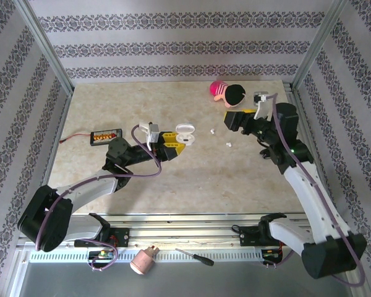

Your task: Insert the wireless bluetooth earbuds into the charging case

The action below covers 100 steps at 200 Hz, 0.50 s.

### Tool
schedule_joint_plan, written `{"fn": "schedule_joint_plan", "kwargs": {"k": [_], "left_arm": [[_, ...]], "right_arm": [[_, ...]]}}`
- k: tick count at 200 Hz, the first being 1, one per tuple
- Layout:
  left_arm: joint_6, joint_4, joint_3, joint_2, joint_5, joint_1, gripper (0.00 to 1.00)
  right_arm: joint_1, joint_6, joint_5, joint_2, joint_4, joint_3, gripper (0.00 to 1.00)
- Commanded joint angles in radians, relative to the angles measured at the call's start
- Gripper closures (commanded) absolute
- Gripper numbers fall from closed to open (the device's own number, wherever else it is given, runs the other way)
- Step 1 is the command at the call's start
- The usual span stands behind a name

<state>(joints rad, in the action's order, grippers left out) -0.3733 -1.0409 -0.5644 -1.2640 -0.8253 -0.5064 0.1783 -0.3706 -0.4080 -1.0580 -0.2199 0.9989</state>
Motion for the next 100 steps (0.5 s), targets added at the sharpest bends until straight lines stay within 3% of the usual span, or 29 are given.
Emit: {"fn": "schedule_joint_plan", "kwargs": {"k": [1,42,73,100], "left_arm": [[0.052,0.04,0.015,0.038,0.011,0.015,0.81],[0.079,0.084,0.027,0.064,0.014,0.017,0.82],[0.077,0.08,0.033,0.06,0.009,0.019,0.82],[0.08,0.079,0.037,0.056,0.008,0.023,0.82]], "right_arm": [[0.0,-0.038,0.158,-0.067,-0.063,-0.03,0.2],[0.003,-0.027,0.312,-0.222,-0.125,-0.051,0.24],[-0.01,-0.044,0.292,-0.366,-0.149,-0.035,0.28],[-0.01,-0.061,0.296,-0.486,-0.143,-0.003,0.4]]}}
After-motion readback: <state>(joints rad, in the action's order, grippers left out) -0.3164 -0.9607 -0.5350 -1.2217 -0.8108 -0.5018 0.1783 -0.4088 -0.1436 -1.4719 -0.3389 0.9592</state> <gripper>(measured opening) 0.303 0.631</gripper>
